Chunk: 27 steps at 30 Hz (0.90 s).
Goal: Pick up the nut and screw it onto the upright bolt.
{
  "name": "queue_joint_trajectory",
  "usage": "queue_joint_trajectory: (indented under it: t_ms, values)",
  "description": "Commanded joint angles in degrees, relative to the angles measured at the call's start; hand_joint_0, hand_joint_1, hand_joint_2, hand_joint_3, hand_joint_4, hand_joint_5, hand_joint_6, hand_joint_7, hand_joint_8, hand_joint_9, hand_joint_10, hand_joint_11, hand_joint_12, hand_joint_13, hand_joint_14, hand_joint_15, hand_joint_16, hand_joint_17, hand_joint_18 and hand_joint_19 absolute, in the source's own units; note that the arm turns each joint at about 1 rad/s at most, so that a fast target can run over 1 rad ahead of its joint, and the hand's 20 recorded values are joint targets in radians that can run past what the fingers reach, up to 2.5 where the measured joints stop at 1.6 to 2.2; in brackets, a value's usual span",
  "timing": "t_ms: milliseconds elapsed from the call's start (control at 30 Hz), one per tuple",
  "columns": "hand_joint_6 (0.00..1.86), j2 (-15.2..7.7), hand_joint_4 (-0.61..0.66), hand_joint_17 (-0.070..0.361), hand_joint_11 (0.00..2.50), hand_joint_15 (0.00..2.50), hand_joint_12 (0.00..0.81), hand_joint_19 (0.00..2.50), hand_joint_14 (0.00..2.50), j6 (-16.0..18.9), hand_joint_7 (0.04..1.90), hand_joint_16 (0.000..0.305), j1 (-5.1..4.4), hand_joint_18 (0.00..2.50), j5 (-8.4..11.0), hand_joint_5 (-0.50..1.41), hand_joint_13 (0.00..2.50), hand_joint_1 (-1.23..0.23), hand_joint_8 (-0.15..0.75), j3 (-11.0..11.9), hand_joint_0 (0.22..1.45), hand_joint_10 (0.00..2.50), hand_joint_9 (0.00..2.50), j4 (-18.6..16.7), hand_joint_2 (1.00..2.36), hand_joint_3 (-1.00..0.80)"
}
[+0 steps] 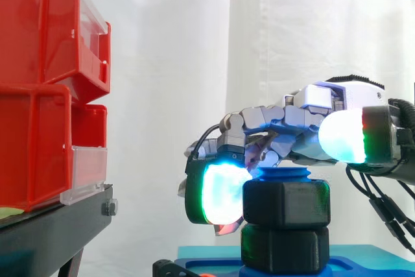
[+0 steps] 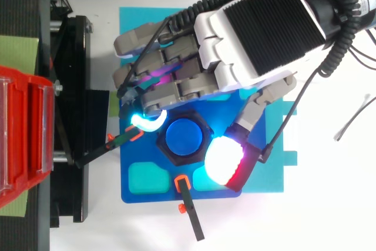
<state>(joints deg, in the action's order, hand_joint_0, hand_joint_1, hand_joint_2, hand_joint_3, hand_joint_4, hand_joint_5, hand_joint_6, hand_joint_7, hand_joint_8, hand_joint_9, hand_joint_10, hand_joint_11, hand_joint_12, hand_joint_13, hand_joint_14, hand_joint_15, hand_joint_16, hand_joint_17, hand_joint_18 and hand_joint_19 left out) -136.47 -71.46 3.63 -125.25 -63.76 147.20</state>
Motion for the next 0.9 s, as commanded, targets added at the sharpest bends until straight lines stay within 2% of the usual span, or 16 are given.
queue_joint_trajectory:
  t_ms: [0, 333, 467, 867]
  values:
    - [0.59, 0.06, 0.15, 0.052, 0.0, 0.0, 0.216, 0.0, 0.0, 0.0, 1.36, 0.023, 0.15, 0.3, -0.08, 0.01, 0.63, -0.18, 0.243, 0.04, 0.52, 0.0, 0.93, -0.08, 1.0, -0.5]
    - [0.66, -0.03, 0.11, 0.04, 0.0, 0.0, 0.185, 0.02, 0.0, 0.0, 1.22, 0.018, 0.5, 0.44, -0.52, 0.02, 0.76, -0.2, 0.244, 0.04, 0.52, 0.0, 1.09, -0.25, 1.0, -0.5]
    - [0.68, -0.03, 0.08, 0.04, 0.0, 0.0, 0.174, 0.05, 0.0, 0.0, 1.16, 0.018, 0.68, 0.49, -0.52, 0.03, 0.82, -0.13, 0.234, 0.04, 0.49, 0.0, 1.18, -0.25, 1.0, -0.5]
    - [0.7, 0.06, 0.06, 0.042, 0.0, 0.0, 0.159, 0.08, 0.0, 0.0, 1.1, 0.019, 1.21, 0.56, -0.96, 0.04, 0.95, -0.1, 0.217, 0.04, 0.47, 0.0, 1.32, -0.25, 1.0, -0.5]
